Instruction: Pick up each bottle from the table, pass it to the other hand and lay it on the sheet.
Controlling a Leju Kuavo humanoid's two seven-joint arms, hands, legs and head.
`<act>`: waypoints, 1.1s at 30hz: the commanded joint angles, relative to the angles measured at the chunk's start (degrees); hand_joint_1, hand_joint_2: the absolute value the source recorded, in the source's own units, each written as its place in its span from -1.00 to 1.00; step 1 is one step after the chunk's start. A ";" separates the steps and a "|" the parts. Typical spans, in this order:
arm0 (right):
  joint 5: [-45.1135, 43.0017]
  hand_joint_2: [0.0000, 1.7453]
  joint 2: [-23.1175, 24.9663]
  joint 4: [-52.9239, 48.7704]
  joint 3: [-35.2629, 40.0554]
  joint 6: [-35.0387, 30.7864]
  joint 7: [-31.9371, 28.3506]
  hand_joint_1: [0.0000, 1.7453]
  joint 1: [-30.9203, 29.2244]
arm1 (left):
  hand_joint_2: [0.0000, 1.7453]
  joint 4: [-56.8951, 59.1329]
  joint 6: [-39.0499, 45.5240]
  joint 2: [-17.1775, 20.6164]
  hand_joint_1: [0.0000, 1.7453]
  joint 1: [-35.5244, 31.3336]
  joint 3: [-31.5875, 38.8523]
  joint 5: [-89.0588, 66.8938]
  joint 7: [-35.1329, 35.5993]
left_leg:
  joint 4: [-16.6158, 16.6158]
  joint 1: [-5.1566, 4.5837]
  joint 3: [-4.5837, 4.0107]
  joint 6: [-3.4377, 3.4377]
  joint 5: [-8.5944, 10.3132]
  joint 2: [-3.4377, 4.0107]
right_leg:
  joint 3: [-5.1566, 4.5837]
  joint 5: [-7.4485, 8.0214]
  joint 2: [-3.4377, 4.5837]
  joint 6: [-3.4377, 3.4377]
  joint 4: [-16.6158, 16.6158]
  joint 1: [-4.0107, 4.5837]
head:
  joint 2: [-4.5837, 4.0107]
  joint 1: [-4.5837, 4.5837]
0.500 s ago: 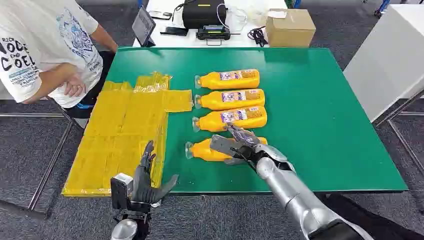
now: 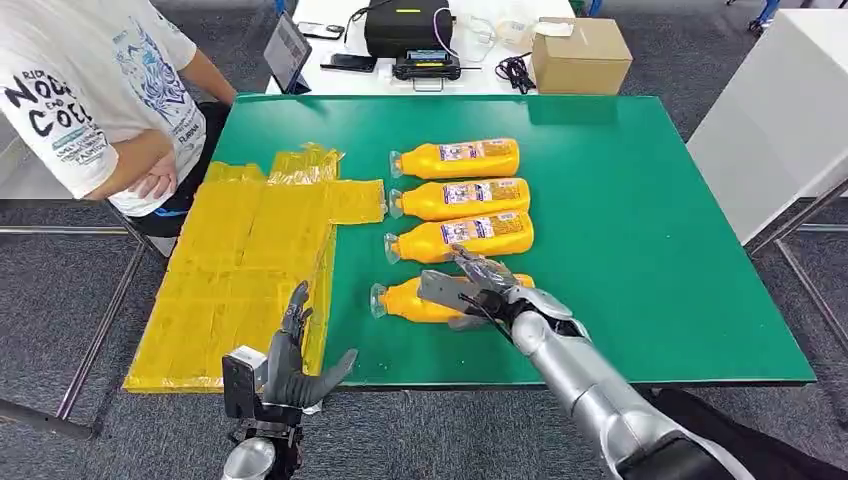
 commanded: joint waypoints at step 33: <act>-4.50 1.00 -7.67 0.77 11.28 3.68 0.38 -1.00 -2.96 | 1.00 3.06 1.21 1.45 -1.00 -1.98 0.72 2.04 -0.48 | -0.01 0.08 0.19 -0.12 -0.06 -0.03 | 0.25 -0.05 -0.05 -0.13 -0.05 0.09 | 0.00 0.00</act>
